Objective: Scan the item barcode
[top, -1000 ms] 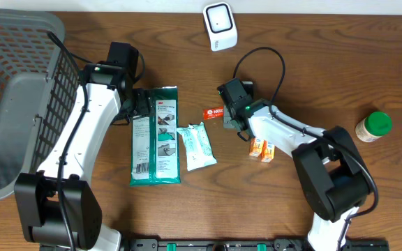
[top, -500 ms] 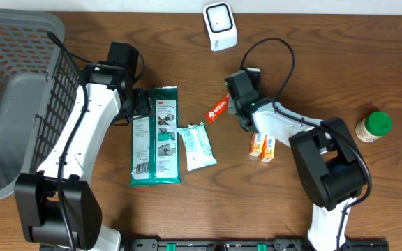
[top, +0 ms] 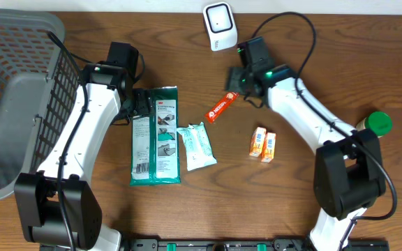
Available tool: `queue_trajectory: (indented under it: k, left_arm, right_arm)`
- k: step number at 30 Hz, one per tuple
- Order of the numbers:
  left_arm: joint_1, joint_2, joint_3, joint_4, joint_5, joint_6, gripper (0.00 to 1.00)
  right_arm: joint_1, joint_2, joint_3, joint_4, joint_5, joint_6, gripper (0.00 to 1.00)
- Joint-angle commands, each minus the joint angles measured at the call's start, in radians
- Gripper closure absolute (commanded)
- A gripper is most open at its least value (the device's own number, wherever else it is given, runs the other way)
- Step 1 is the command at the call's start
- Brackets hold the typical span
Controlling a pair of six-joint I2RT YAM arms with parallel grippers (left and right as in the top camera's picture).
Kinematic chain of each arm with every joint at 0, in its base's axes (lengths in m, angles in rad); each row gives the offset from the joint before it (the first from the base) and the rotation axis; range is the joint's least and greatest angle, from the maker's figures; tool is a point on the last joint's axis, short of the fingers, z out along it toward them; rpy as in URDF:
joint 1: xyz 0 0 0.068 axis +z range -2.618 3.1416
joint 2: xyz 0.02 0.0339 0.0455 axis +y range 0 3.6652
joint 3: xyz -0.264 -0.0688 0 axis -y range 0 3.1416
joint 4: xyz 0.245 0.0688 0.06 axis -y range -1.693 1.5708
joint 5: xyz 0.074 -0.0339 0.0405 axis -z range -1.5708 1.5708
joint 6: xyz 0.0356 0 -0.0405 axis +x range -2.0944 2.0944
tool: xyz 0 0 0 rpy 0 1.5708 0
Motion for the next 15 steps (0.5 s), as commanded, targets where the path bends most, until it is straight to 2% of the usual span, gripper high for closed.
queue_trajectory:
  k: [1,3,8,10,15]
  left_arm:
    - [0.002,-0.003,0.014,-0.005,-0.009,0.002,0.13]
    - [0.002,-0.003,0.014,-0.005,-0.009,0.001,0.13]
    - [0.002,-0.003,0.014,-0.005,-0.009,0.001,0.13]
    - [0.002,-0.003,0.014,-0.005,-0.009,0.001,0.13]
    - [0.002,-0.003,0.014,-0.005,-0.009,0.002,0.13]
  right_arm:
    - [0.076,0.036,-0.025,0.002,-0.013,0.206,0.12]
    - [0.109,0.052,-0.035,0.005,0.040,0.321,0.01]
    - [0.200,0.084,-0.060,0.008,0.314,0.591,0.01]
    - [0.227,0.106,-0.060,0.032,0.446,0.610,0.01]
    - [0.236,0.160,-0.060,0.060,0.473,0.609,0.04]
